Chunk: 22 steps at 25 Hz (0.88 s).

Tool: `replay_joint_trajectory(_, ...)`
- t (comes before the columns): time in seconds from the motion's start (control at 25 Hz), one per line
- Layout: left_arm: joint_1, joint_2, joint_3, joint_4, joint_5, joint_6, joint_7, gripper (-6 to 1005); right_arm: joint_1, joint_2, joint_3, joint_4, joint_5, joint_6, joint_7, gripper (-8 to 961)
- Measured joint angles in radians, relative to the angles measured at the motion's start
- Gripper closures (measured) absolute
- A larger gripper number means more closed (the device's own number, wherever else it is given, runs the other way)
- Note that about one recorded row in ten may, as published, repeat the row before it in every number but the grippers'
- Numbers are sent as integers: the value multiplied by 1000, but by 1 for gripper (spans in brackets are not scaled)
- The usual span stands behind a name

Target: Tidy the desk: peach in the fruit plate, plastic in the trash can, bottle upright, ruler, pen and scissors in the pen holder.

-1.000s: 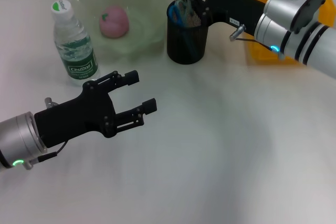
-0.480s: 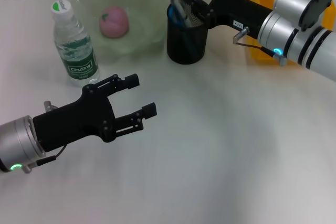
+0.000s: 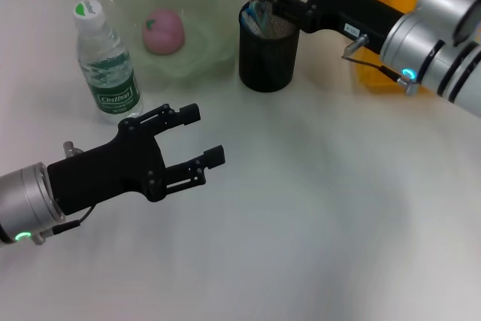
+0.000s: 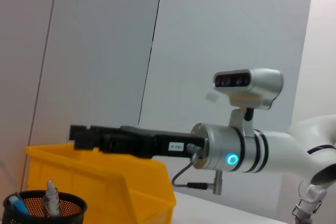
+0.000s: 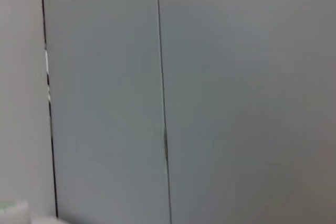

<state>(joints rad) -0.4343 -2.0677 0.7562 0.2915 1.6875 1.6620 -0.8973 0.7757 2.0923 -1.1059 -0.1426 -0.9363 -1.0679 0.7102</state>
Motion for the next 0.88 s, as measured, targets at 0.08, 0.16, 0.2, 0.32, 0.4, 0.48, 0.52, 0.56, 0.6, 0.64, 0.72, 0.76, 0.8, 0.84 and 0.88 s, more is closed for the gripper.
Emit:
replay_joint_trajectory(0.08,-3,0,1,3,0,-2,1,213,-25,0,0,-18,20,-62,13,269)
replay_joint_trajectory(0.16,-4,0,2,3,0,-2,1,213,-34,0,0,-23,25,-80,21,254)
replay_joint_trajectory(0.2,-6,0,2,4,0,-2,1,213,-44,-1,0,-31,27,-99,37,246)
replay_joint_trajectory(0.32,-9,1,3,4,0,-2,2,213,-86,-6,-4,-58,28,-162,99,223)
replay_joint_trajectory(0.4,-10,1,3,4,0,-1,2,213,-124,-8,-7,-80,25,-216,142,208)
replay_joint_trajectory(0.48,-11,2,3,5,0,1,-2,213,-198,-14,-8,-121,18,-319,212,208)
replay_joint_trajectory(0.52,-11,2,3,5,0,1,-2,213,-198,-14,-8,-121,18,-319,212,209)
replay_joint_trajectory(0.56,-11,2,6,5,0,3,-4,213,-222,-17,-9,-136,9,-354,237,209)
replay_joint_trajectory(0.6,-11,3,9,5,0,6,-6,213,-251,-23,-9,-155,-12,-392,267,209)
replay_joint_trajectory(0.64,-11,3,12,5,0,8,-7,213,-268,-29,-8,-169,-35,-419,285,209)
replay_joint_trajectory(0.72,-11,4,23,5,1,13,-8,213,-306,-49,-3,-198,-113,-489,334,209)
replay_joint_trajectory(0.76,-11,5,32,6,2,15,-9,213,-320,-61,-2,-207,-157,-523,355,210)
replay_joint_trajectory(0.8,-11,5,42,10,7,18,-12,213,-329,-75,-2,-214,-205,-555,373,210)
replay_joint_trajectory(0.84,-11,5,49,16,11,21,-17,213,-334,-87,-1,-215,-251,-583,384,210)
replay_joint_trajectory(0.88,-12,6,61,36,30,26,-41,213,-342,-113,2,-217,-347,-628,398,210)
